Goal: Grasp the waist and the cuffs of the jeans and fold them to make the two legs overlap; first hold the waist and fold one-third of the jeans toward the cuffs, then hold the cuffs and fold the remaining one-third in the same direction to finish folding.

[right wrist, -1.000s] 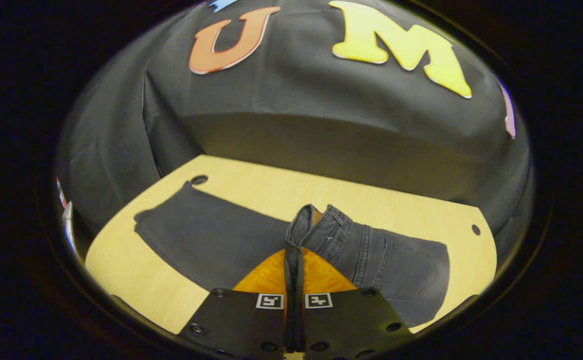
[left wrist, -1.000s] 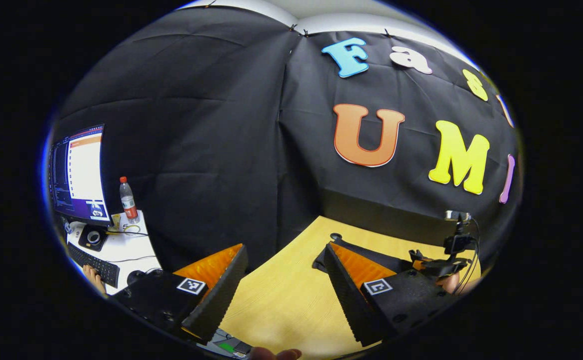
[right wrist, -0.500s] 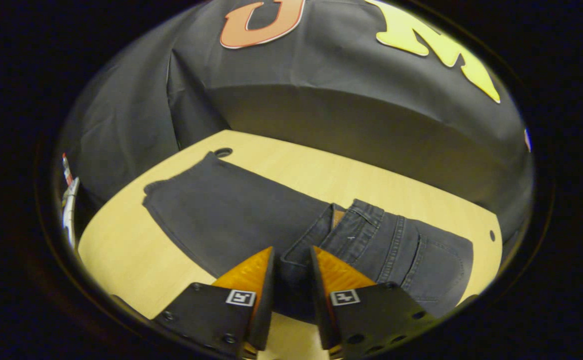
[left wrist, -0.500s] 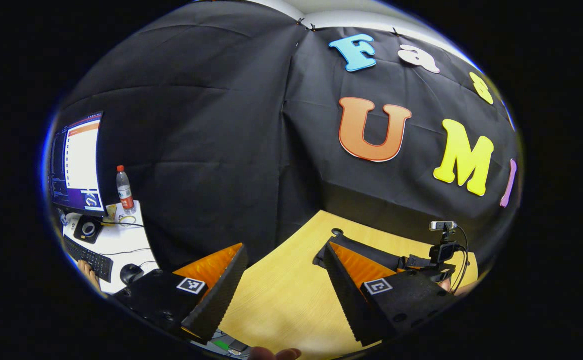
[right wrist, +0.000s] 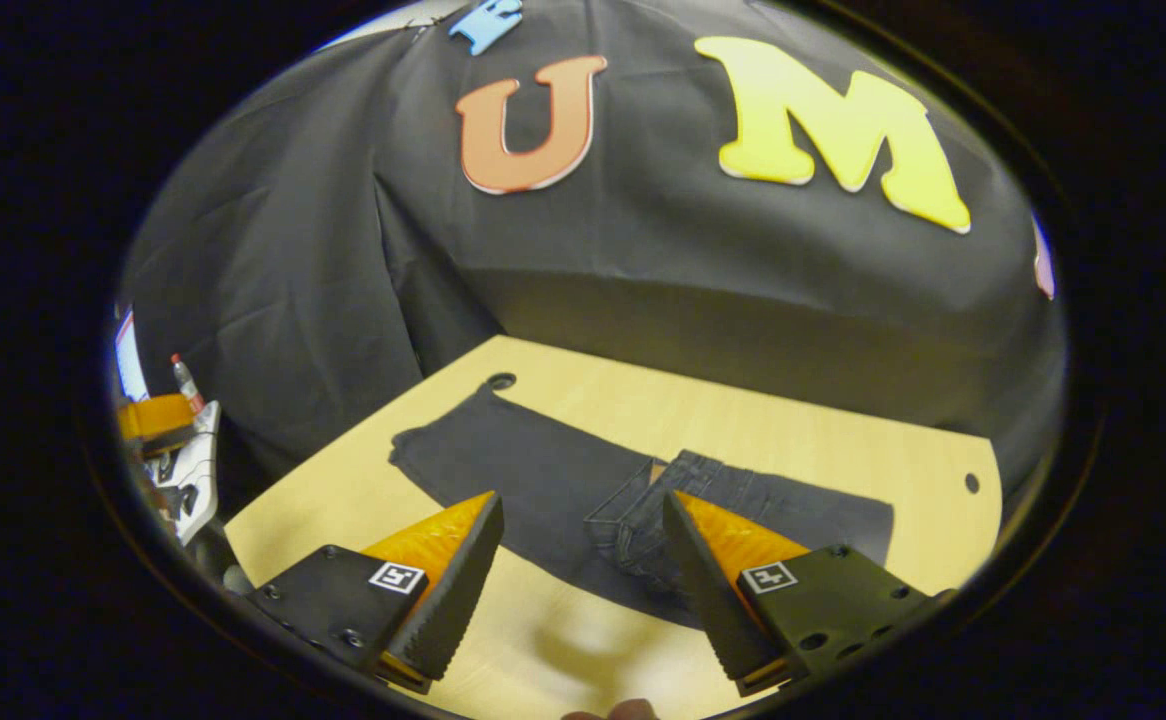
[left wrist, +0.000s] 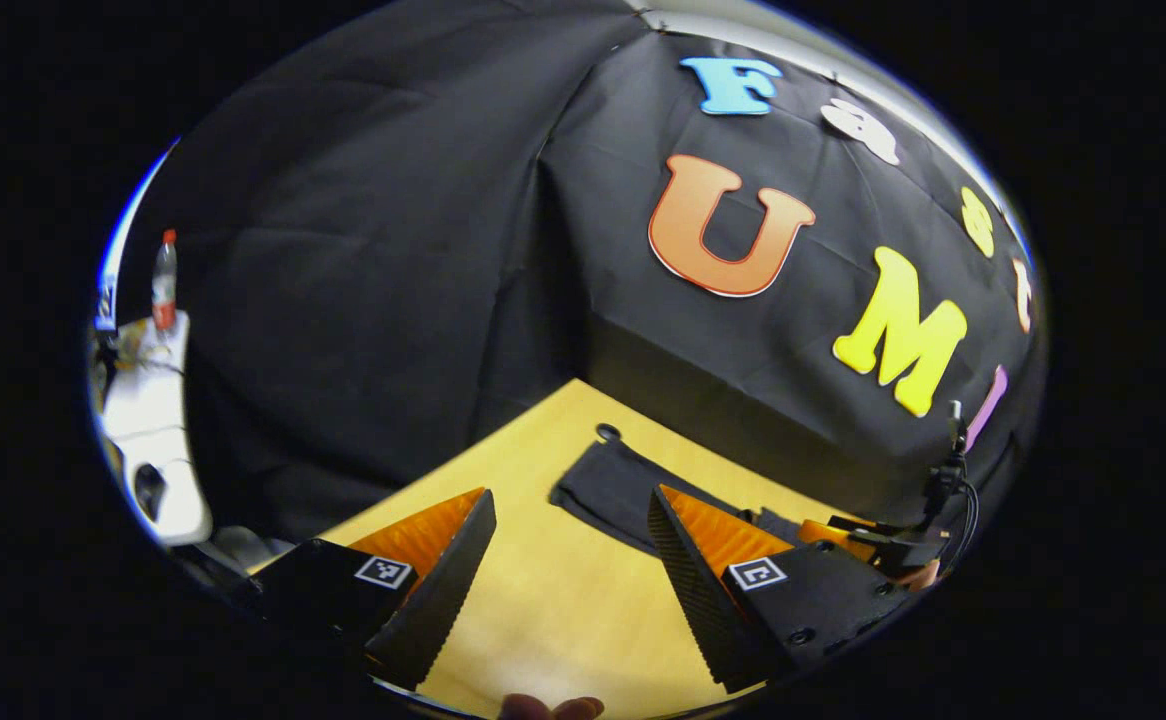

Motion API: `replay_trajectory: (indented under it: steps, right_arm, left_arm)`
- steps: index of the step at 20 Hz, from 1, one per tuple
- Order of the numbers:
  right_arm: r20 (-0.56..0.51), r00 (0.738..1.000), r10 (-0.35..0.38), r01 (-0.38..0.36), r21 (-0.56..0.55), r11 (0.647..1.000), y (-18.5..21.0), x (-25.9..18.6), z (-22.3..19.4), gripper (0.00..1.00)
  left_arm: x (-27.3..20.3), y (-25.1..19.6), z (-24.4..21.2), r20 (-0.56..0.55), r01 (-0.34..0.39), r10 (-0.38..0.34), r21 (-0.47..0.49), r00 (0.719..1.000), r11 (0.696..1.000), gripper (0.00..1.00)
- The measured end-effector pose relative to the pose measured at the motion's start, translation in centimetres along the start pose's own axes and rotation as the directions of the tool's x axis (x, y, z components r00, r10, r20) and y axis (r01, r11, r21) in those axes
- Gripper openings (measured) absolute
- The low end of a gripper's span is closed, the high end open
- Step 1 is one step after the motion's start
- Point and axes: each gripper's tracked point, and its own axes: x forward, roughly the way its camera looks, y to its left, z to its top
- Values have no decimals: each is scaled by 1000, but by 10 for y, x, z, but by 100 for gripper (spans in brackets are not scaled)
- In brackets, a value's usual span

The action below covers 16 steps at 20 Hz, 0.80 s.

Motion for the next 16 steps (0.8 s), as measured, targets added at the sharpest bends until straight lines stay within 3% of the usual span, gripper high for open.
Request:
replay_trajectory:
  steps: [2,4,7,10,12,14,16]
  right_arm:
    - [9,1000,2,-2,50,999,-10,-37,11,98]
    - [9,1000,-17,16,83,996,-29,-69,16,98]
    - [9,997,-77,75,121,990,-63,-105,15,99]
    - [-7,987,-162,161,174,972,-103,-127,8,99]
    - [-21,977,-212,211,203,956,-124,-138,2,99]
    - [-36,969,-245,246,226,942,-139,-146,-3,99]
    - [-43,960,-276,279,231,932,-152,-154,-6,99]
  left_arm:
    - [40,-3,-15,-43,35,-42,-158,998,987,99]
    - [79,-1,-27,-69,42,-66,-304,995,952,99]
    - [116,8,-46,-136,10,-77,-439,988,899,100]
    - [144,15,-51,-164,-2,-115,-582,980,813,99]
    - [166,21,-59,-196,-37,-117,-642,973,766,100]
    - [182,30,-71,-234,-68,-118,-657,965,751,99]
    - [198,32,-77,-254,-84,-112,-651,961,755,99]
